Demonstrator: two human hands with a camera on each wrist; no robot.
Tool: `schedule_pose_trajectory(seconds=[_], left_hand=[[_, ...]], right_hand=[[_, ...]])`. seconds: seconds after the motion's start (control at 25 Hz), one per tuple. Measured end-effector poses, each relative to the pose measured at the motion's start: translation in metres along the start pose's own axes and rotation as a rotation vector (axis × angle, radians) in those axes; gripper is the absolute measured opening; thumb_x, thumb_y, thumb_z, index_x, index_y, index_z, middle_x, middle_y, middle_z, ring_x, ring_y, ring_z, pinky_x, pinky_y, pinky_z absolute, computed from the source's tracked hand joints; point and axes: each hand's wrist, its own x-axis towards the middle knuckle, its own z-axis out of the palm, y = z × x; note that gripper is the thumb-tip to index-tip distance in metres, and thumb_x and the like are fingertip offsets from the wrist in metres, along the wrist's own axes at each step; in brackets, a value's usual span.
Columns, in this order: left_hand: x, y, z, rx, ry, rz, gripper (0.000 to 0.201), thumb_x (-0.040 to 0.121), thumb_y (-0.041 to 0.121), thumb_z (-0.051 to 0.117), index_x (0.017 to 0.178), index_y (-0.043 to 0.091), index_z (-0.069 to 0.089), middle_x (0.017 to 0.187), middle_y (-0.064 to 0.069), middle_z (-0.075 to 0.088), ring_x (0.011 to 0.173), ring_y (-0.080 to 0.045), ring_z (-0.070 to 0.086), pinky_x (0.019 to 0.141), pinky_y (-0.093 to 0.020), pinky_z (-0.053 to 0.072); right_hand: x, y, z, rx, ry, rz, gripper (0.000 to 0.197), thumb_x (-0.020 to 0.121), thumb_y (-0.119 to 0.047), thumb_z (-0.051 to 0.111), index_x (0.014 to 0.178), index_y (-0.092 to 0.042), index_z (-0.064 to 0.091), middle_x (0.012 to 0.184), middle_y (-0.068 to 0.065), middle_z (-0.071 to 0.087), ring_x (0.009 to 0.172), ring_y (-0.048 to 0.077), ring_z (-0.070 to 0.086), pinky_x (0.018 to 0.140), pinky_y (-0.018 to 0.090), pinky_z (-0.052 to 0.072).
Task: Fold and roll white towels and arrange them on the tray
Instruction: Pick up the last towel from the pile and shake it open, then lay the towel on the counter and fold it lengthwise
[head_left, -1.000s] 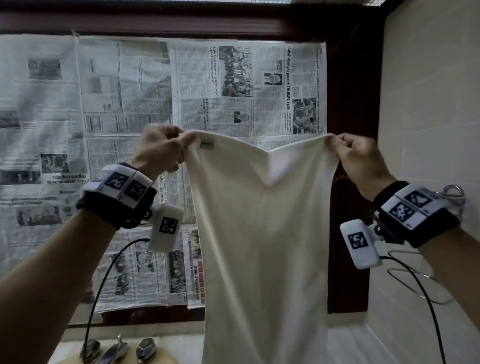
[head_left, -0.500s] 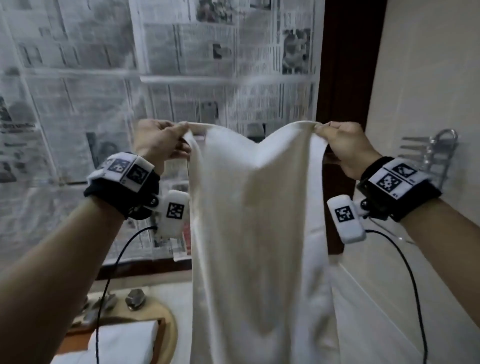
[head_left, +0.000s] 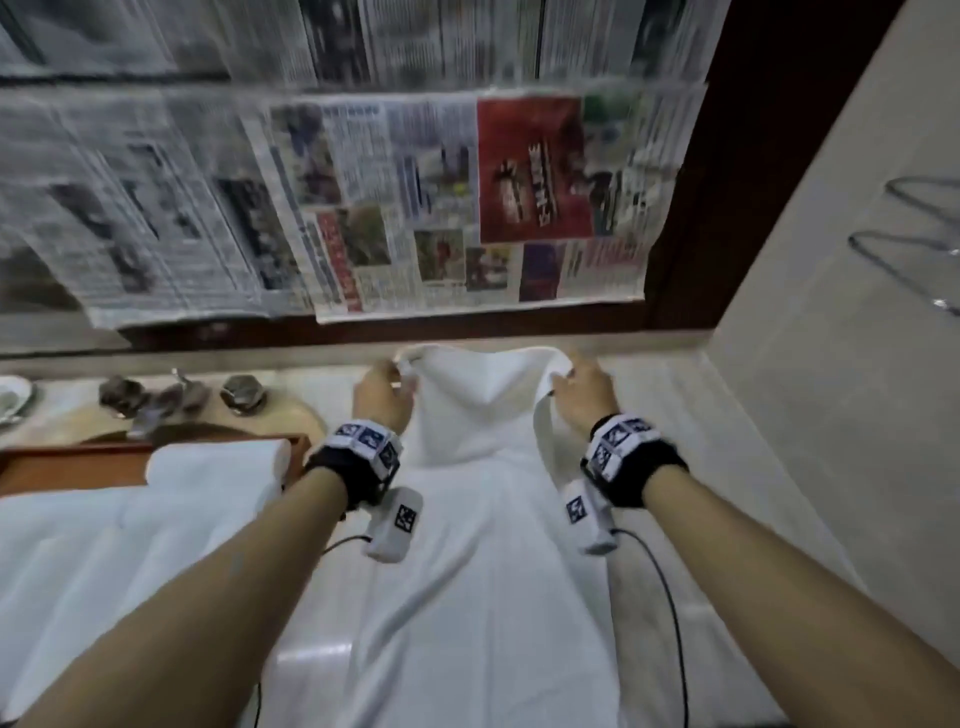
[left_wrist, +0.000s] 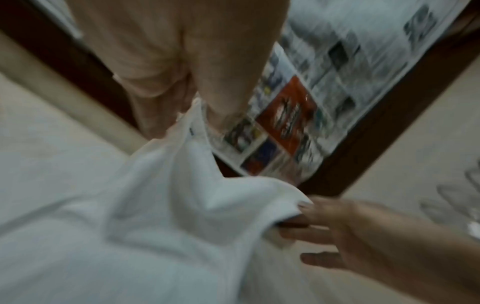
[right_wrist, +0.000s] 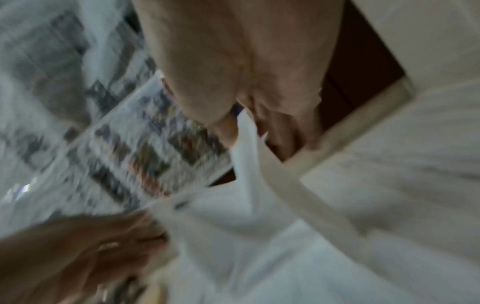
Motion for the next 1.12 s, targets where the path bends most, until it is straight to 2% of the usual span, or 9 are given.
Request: schedule_pose_trajectory(seconds=[0.04,0.12,0.2,0.28,0.52,0.68,0.88,1.04,1.12], left_hand=[[-0.017,-0.02,0.024,0.14,-0.145,-0.013,0.042,0.099,0.028,0.053,0.133,0.004,0.05,0.125,-0.019,0.061,0.11,-0.032,0.061,0.091,-0.036,0.045],[-0.056,-0.067,0.073,0.414,-0.499,-0.015,0.058,0.101,0.033,0.047,0.15,0.007,0.029,0.152,-0.015,0.036,0.137,-0.03,0.039,0.106,-0.032,0.029],[-0.085,-0.107,0.103,0.553,-0.651,-0.003,0.063,0.101,0.036,0.044,0.153,0.01,0.019,0.162,-0.01,0.007,0.148,-0.026,0.014,0.116,-0.034,0.015],[-0.093,-0.127,0.116,0.579,-0.661,-0.004,0.073,0.099,0.037,0.046,0.155,0.013,0.005,0.162,-0.006,-0.011,0.149,-0.025,-0.005,0.119,-0.044,0.006],[-0.068,-0.107,0.131,0.587,-0.635,-0.076,0.075,0.101,0.045,0.036,0.154,0.017,-0.009,0.159,-0.002,-0.023,0.148,-0.025,-0.017,0.118,-0.047,-0.004],[-0.121,-0.118,0.13,0.581,-0.695,0.179,0.068,0.099,0.053,0.017,0.155,0.021,-0.007,0.154,0.005,-0.028,0.148,-0.021,-0.017,0.117,-0.041,-0.01],[-0.118,-0.182,0.067,0.683,-0.48,-0.176,0.067,0.101,0.048,0.016,0.155,0.018,-0.009,0.159,-0.003,-0.023,0.147,-0.023,-0.02,0.118,-0.047,-0.01],[-0.177,-0.145,0.109,0.528,-0.7,0.197,0.069,0.097,0.053,0.005,0.154,0.016,-0.007,0.157,0.002,-0.022,0.148,-0.02,-0.016,0.12,-0.046,-0.007],[-0.198,-0.157,0.099,0.572,-0.731,0.323,0.069,0.094,0.054,0.0,0.154,0.021,-0.007,0.153,0.009,-0.025,0.147,-0.015,-0.017,0.12,-0.043,-0.009]], right_hand=[[-0.008,0.026,0.032,-0.127,-0.179,0.078,0.056,0.095,-0.024,0.057,0.145,-0.014,0.034,0.128,0.014,0.049,0.119,0.032,0.053,0.088,0.035,0.045],[-0.046,0.08,0.088,-0.413,-0.472,0.191,0.077,0.096,-0.038,0.052,0.154,-0.014,0.007,0.158,0.011,0.012,0.145,0.033,0.016,0.111,0.05,0.026],[-0.082,0.117,0.118,-0.589,-0.562,0.199,0.076,0.1,-0.041,0.043,0.155,-0.015,-0.003,0.16,0.007,-0.018,0.148,0.029,-0.011,0.114,0.06,0.008],[-0.089,0.135,0.122,-0.595,-0.572,0.134,0.079,0.1,-0.043,0.04,0.154,-0.02,-0.013,0.157,0.003,-0.03,0.145,0.025,-0.026,0.113,0.062,-0.004],[-0.048,0.13,0.109,-0.559,-0.563,-0.002,0.071,0.101,-0.037,0.039,0.154,-0.016,-0.004,0.16,0.0,-0.023,0.146,0.021,-0.021,0.116,0.055,-0.009],[-0.105,0.144,0.118,-0.648,-0.733,-0.211,0.07,0.101,-0.043,0.026,0.153,-0.016,-0.012,0.151,-0.003,-0.036,0.145,0.017,-0.024,0.117,0.055,-0.008],[-0.096,0.189,0.061,-0.709,-0.478,0.284,0.074,0.1,-0.053,0.021,0.152,-0.015,-0.017,0.155,-0.001,-0.034,0.144,0.021,-0.029,0.112,0.062,-0.013],[-0.166,0.15,0.118,-0.648,-0.638,-0.16,0.068,0.102,-0.044,0.018,0.152,-0.013,-0.015,0.151,-0.003,-0.037,0.144,0.017,-0.027,0.115,0.059,-0.01],[-0.193,0.166,0.119,-0.69,-0.669,-0.218,0.073,0.091,-0.054,0.0,0.152,-0.017,-0.015,0.147,-0.007,-0.04,0.145,0.015,-0.025,0.116,0.053,-0.013]])
